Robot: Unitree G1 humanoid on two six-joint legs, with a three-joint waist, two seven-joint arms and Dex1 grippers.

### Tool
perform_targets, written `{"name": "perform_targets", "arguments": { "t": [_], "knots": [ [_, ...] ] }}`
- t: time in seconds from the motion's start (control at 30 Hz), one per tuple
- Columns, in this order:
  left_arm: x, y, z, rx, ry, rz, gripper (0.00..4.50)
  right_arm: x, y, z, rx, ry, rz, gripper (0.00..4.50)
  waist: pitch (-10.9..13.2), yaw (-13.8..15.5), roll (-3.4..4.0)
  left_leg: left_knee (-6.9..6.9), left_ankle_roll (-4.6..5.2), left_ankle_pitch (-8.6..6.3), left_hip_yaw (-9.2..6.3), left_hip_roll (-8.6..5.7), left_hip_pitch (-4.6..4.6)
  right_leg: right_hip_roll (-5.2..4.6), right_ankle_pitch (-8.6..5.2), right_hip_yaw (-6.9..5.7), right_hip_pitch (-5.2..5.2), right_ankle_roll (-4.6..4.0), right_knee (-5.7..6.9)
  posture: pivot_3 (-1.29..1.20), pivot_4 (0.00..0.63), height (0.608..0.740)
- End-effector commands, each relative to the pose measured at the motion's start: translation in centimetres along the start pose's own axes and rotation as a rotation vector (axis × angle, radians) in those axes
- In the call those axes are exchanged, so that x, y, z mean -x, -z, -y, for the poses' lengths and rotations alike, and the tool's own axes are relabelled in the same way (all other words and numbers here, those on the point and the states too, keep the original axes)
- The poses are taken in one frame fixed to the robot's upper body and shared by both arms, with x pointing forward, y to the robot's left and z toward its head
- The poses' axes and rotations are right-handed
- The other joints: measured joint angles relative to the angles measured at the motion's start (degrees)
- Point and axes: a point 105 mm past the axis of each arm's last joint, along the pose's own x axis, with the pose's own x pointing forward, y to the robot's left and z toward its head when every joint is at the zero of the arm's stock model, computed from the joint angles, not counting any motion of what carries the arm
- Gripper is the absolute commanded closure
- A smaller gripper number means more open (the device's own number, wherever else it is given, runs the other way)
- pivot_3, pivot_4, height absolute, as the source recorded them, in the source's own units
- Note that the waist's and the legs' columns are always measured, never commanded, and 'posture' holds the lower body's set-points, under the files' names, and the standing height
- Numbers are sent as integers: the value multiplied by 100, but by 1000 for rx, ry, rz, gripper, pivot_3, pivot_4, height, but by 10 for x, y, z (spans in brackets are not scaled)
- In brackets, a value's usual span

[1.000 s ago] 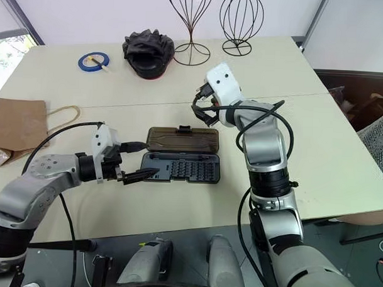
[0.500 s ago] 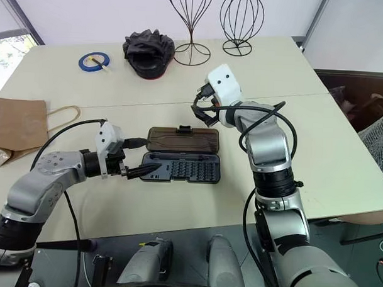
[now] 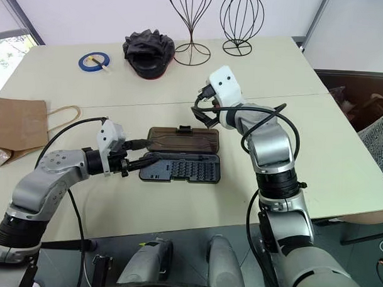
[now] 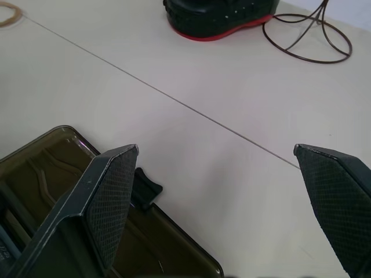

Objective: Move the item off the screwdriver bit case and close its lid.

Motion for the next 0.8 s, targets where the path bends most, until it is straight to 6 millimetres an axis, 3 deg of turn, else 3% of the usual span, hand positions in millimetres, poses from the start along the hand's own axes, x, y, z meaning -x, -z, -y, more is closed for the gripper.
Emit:
{"name": "perform_targets", "arguments": {
  "t": [0.03,0.07,0.47,0.6,0.8],
  "knots": [
    [0,-10,1,-32,12,32,4034,5,-13,-3,27,-6,50,0,0,0,0,0,0,0,0,0,0,0,0,0,0,0,0,0,150,740],
    [0,-10,2,-30,18,32,4445,5,-13,-3,27,-6,49,0,0,0,0,0,0,0,0,0,0,0,0,0,0,0,0,0,150,740],
    [-5,26,20,48,133,-80,4445,2,8,15,147,-5,-13,0,0,1,0,2,1,0,7,0,0,1,0,-1,3,0,-1,0,150,740],
    [-6,43,17,50,123,-129,4445,-4,28,27,147,-41,-96,0,0,1,-1,3,1,0,10,0,1,1,0,-1,5,0,-3,0,150,740],
    [-7,58,14,32,107,-162,4445,-16,38,31,100,-145,-184,0,0,-8,1,4,2,0,12,1,4,2,0,0,7,0,-2,0,150,740]
  ]
}}
